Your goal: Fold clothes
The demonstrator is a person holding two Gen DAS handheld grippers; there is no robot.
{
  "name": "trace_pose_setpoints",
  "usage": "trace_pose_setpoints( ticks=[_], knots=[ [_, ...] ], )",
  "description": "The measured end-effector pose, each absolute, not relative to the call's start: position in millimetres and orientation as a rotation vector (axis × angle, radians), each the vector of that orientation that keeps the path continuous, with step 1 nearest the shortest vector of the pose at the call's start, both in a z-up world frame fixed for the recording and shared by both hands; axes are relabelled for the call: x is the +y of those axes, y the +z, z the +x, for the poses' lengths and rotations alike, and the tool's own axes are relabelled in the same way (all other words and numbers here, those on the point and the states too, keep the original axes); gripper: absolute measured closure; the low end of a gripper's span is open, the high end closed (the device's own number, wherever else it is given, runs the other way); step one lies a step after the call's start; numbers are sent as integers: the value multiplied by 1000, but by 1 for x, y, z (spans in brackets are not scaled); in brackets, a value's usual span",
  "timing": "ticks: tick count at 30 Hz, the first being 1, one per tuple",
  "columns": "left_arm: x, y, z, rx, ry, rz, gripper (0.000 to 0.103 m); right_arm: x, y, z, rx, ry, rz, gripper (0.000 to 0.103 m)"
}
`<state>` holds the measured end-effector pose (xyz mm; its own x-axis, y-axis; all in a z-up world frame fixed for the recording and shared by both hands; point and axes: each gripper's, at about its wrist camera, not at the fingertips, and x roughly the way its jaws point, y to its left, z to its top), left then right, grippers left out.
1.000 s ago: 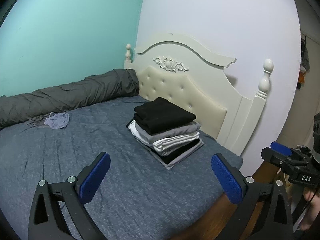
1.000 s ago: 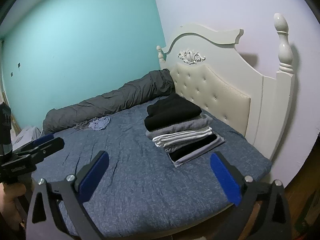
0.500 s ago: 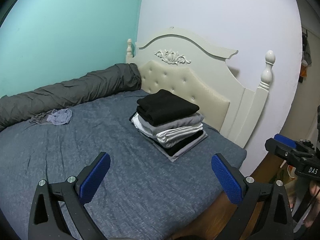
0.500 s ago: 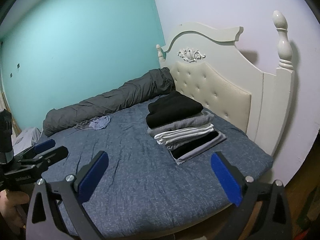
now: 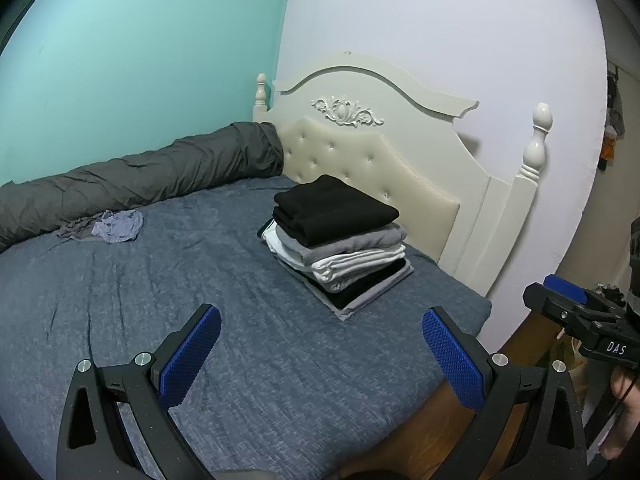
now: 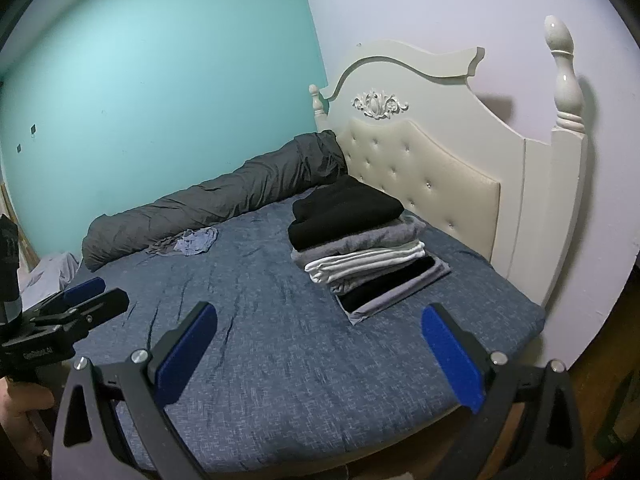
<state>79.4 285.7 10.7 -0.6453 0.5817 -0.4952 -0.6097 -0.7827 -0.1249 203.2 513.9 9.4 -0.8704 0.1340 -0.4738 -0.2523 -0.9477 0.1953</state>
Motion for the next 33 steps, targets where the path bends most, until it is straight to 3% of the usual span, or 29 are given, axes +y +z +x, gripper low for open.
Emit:
trace_pose_setpoints(
  ticks=[33],
  knots=[
    [283, 10, 82, 91, 2384, -667, 0, 510, 4, 201, 365, 2834, -708, 1]
  ],
)
